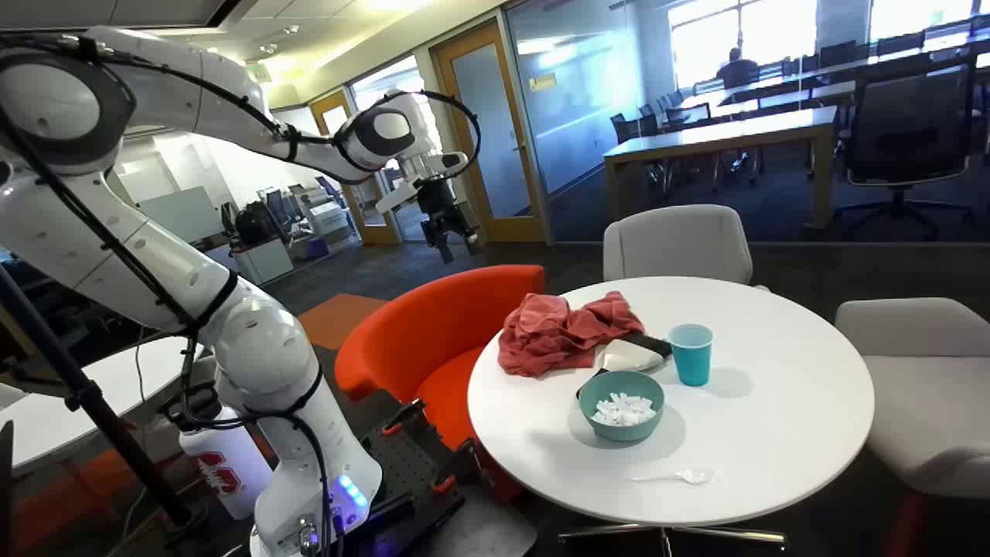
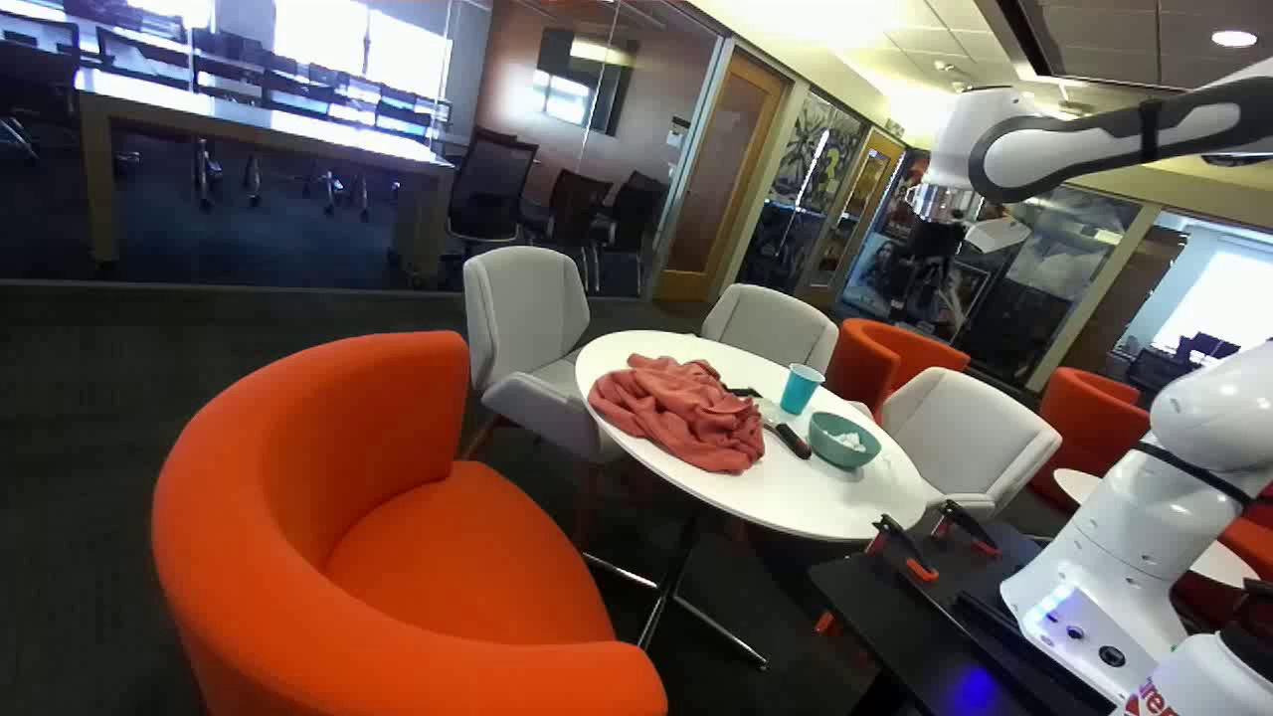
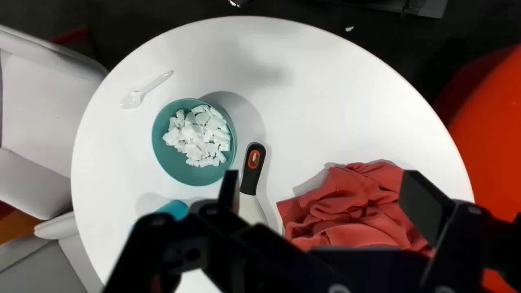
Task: Use the spoon to stir the contents of the bowl
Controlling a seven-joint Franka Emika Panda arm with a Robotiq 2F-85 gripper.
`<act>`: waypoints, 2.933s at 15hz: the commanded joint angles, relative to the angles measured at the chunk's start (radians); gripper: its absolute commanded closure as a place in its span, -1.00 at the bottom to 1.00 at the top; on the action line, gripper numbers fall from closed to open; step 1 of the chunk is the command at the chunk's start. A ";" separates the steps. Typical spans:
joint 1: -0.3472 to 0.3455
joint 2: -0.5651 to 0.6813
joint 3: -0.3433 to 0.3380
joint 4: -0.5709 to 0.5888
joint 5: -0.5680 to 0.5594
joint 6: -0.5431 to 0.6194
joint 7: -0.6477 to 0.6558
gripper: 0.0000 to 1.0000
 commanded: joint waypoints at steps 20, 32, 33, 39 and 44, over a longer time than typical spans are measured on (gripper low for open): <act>-0.302 0.117 -0.314 -0.062 -0.002 0.594 0.215 -1.00; -0.546 0.571 -0.352 -0.061 -0.287 1.031 0.747 -1.00; -0.546 0.592 -0.355 -0.045 -0.297 1.031 0.768 -1.00; -0.533 0.654 -0.354 -0.003 -0.306 1.033 0.775 -1.00; -0.546 0.778 -0.343 0.028 -0.315 1.056 0.733 -1.00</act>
